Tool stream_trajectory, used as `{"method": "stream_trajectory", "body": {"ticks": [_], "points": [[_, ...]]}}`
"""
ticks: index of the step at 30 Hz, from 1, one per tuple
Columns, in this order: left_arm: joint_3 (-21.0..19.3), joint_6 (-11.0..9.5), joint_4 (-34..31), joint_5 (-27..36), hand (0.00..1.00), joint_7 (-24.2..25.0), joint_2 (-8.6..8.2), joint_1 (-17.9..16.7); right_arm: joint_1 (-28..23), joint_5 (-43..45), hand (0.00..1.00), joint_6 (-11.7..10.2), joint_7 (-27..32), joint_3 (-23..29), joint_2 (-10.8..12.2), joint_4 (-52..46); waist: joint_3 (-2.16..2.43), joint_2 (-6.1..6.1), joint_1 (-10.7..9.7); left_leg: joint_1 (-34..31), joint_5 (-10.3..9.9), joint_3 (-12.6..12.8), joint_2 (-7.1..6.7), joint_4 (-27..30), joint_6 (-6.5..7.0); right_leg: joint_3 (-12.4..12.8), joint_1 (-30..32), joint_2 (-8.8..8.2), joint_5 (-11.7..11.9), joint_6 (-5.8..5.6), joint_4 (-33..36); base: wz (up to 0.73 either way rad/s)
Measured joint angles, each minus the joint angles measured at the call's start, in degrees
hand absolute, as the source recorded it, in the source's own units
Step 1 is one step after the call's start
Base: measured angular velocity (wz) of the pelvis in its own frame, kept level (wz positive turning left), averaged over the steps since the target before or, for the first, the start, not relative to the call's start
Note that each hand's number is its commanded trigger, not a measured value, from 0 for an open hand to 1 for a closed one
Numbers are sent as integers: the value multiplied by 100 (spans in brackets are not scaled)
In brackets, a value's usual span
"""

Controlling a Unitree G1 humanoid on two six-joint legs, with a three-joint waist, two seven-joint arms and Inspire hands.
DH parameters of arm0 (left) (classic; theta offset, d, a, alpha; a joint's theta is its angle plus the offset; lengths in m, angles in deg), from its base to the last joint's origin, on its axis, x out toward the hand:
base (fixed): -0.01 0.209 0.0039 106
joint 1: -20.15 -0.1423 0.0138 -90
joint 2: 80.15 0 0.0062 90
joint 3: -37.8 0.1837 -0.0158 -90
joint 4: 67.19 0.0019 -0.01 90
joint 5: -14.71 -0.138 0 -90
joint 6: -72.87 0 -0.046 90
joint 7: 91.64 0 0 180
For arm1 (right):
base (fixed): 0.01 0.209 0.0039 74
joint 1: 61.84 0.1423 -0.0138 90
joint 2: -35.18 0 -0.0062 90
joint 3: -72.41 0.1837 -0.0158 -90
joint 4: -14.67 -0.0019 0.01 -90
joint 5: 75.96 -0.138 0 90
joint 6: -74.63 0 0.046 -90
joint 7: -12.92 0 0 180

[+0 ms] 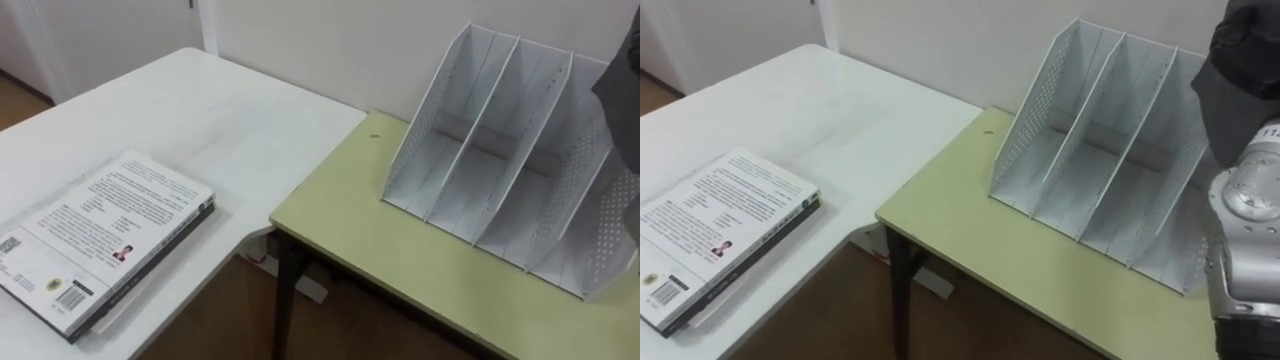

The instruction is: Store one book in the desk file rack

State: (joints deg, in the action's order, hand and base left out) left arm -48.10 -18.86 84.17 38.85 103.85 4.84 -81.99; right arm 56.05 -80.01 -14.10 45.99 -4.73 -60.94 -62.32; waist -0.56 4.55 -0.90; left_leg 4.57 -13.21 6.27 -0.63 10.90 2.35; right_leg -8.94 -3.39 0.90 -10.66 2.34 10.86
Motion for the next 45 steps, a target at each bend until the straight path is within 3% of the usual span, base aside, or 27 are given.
{"method": "stream_trajectory", "body": {"ticks": [8,15,26,27,28,38,45], "points": [[78,155,-119,-32,0,26,-3,30,34,-67,100,28,-236,-202,0,284,48,-81,74,-33,1,-17,3,-9,0,-2,42,3,1,2,0,0],[57,424,-177,-129,0,-6,-4,84,34,-631,100,517,-377,-266,1,746,54,-90,131,-40,1,-18,-2,-5,0,-7,48,-8,1,2,-1,0],[70,658,-174,-121,0,-37,8,150,34,-1390,100,689,-417,-335,-17,884,61,-98,119,-33,9,-20,0,3,6,5,48,-44,3,5,26,0],[70,672,-172,-123,0,-36,12,160,34,-1392,96,696,-396,-352,-18,885,59,-93,121,-33,11,-20,-1,3,7,4,48,-45,3,5,26,0],[71,682,-171,-124,0,-35,13,165,34,-1392,3,698,-365,-383,-18,886,57,-90,121,-33,13,-21,-1,3,9,3,48,-48,3,5,28,0],[183,808,-170,-125,0,-34,59,259,34,-1400,0,760,-237,-492,-18,890,53,-66,127,-42,21,-21,-6,47,14,-1,58,-67,3,4,82,0],[184,832,-170,-121,0,-35,69,261,34,-1594,0,763,-254,-499,-18,889,94,-13,136,-66,23,-18,-9,89,15,6,58,-68,3,4,82,2]]}}
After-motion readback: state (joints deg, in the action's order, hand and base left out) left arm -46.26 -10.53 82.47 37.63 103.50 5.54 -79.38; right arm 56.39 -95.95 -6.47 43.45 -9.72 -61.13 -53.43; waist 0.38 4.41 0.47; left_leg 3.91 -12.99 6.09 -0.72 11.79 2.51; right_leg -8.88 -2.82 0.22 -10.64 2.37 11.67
